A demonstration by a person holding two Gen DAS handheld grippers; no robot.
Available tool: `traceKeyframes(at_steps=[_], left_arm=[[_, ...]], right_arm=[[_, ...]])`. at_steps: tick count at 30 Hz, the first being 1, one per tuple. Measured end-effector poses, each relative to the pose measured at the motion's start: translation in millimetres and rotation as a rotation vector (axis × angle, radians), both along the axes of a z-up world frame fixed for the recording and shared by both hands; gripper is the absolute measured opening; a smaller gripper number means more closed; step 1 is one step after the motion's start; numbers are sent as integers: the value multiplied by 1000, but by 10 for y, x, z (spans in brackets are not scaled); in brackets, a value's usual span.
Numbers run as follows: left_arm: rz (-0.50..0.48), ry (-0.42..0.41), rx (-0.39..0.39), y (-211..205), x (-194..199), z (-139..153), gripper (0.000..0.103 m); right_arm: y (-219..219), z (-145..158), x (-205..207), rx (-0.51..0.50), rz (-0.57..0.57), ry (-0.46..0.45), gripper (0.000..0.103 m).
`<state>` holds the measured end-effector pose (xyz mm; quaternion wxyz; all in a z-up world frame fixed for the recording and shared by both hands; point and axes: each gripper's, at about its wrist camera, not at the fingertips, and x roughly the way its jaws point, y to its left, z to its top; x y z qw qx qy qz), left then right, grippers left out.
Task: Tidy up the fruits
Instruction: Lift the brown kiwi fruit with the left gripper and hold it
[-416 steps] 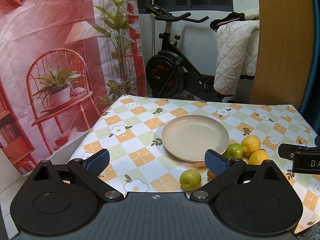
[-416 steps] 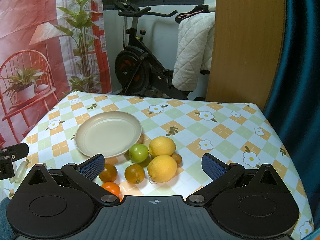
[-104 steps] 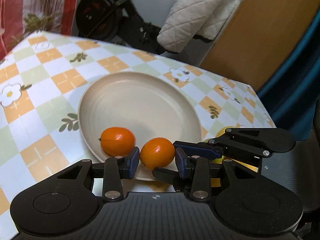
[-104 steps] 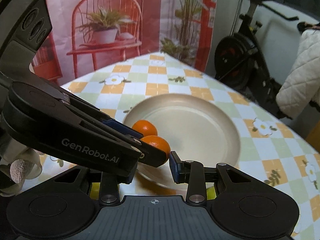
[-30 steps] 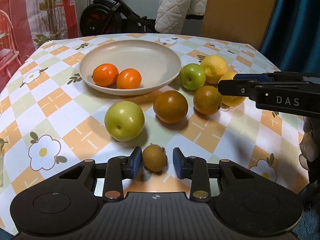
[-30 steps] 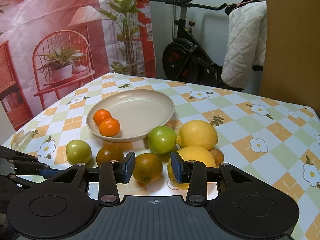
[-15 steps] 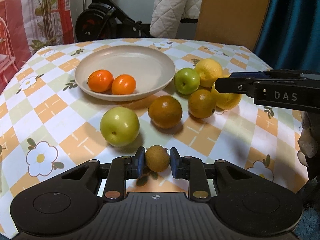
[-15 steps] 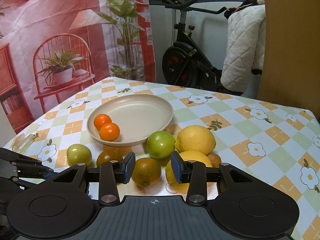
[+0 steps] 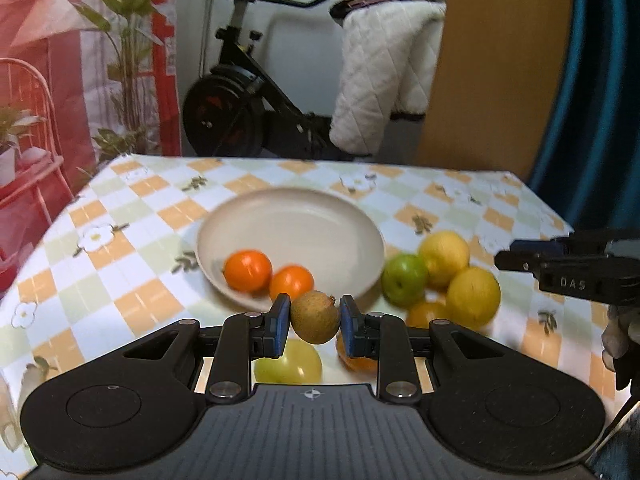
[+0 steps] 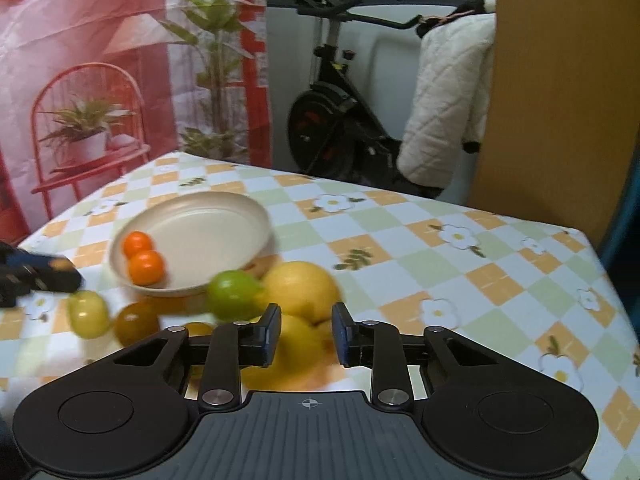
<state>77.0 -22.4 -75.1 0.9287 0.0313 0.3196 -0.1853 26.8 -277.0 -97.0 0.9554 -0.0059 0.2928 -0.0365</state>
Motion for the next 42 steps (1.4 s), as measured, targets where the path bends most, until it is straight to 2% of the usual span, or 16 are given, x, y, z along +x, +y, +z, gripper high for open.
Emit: traceKeyframes(at_steps=[7, 13, 18, 27, 33, 42], left_arm=[[12, 2, -7, -8, 42, -8, 28], [25, 11, -16, 35, 82, -37, 28], [32, 23, -19, 49, 84, -70, 28], [26, 28, -23, 51, 83, -77, 28], [23, 29, -24, 43, 74, -80, 28], [18, 35, -29, 32, 72, -104, 28]], right_arm=[[-267, -174, 259, 22, -32, 67, 22], [-293, -265, 350, 78, -19, 100, 22], [-268, -285, 390, 88, -17, 106, 22], [-270, -291, 388, 83, -17, 112, 22], [-216, -285, 394, 40, -4, 119, 22], [-334, -252, 278, 19, -45, 113, 23]])
